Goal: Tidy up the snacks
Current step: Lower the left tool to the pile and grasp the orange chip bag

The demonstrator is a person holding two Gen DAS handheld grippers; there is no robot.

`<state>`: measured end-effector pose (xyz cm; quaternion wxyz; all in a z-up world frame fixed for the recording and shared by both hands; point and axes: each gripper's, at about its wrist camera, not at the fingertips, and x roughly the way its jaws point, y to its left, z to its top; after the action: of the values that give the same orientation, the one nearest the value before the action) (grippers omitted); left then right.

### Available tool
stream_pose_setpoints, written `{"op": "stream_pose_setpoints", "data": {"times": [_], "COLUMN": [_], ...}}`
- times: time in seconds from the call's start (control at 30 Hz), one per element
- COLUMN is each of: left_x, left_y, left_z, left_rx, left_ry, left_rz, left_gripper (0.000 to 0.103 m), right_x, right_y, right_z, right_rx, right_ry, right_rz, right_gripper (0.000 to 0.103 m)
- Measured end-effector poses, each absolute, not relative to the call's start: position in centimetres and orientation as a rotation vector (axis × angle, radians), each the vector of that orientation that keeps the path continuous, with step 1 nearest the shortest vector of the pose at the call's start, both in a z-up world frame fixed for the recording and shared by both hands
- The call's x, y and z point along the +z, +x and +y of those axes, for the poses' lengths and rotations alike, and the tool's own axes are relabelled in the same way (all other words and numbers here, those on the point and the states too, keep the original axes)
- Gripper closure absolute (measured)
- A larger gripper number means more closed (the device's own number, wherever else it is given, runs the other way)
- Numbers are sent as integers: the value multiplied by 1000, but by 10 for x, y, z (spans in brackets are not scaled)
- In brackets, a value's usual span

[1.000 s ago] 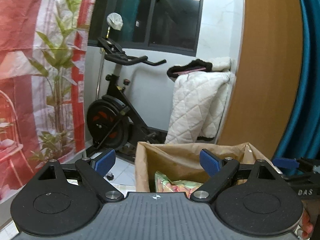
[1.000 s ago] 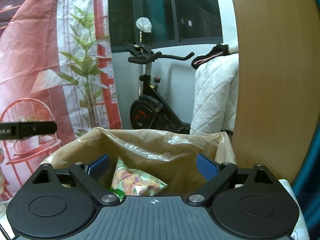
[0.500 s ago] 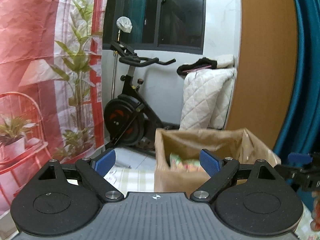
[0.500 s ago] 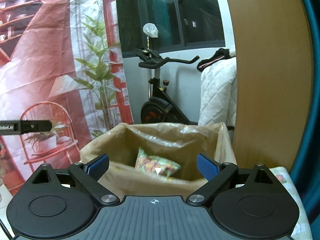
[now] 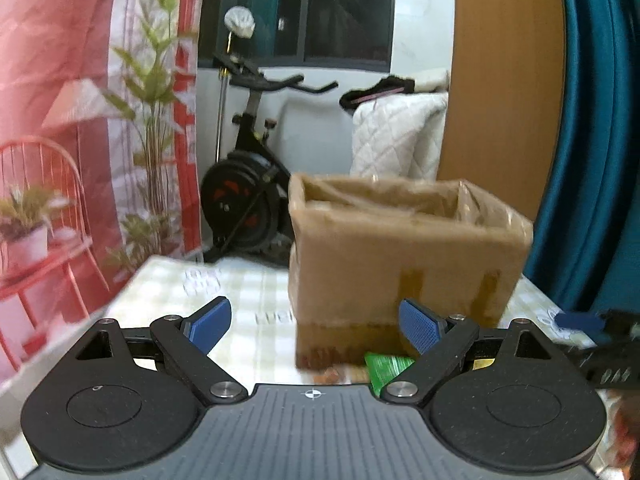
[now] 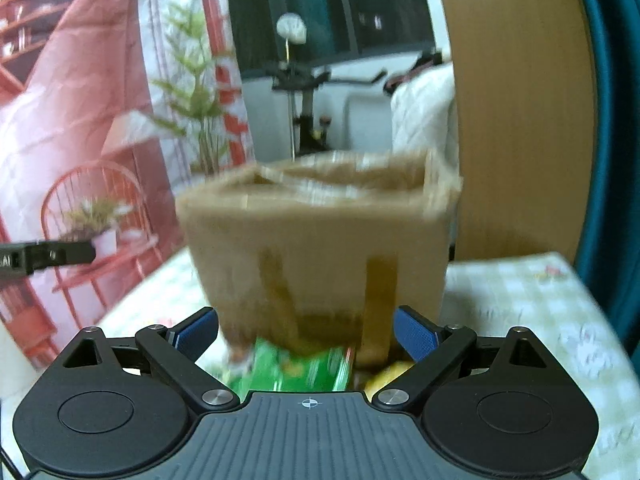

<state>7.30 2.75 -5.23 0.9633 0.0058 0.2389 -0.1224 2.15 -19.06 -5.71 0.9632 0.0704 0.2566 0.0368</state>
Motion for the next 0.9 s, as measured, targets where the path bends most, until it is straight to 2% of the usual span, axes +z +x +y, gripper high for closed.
{"op": "stream_pose_setpoints", "data": {"times": [0.27,0.47,0.77,0.9], "left_x": [-101,-110,-132,-144], "left_y": [58,53,44,45], "left_z": [28,27,5,0], "left_rx": [-247,-273,-343,-378], "left_ry": [-1,-17,-25,-46], "left_rz": [592,605,692,754], "left_gripper": [11,11,14,16], "right_x": [-121,-117,-134,-147], "right_y": [10,6,-2,-3], "right_z": [-152,-160,-184,-190], "right_rx": [118,73,-11,-27], "right_ry": [97,90,68,76], "right_rz": [714,698,770,820], "right_gripper": [11,11,12,17]}}
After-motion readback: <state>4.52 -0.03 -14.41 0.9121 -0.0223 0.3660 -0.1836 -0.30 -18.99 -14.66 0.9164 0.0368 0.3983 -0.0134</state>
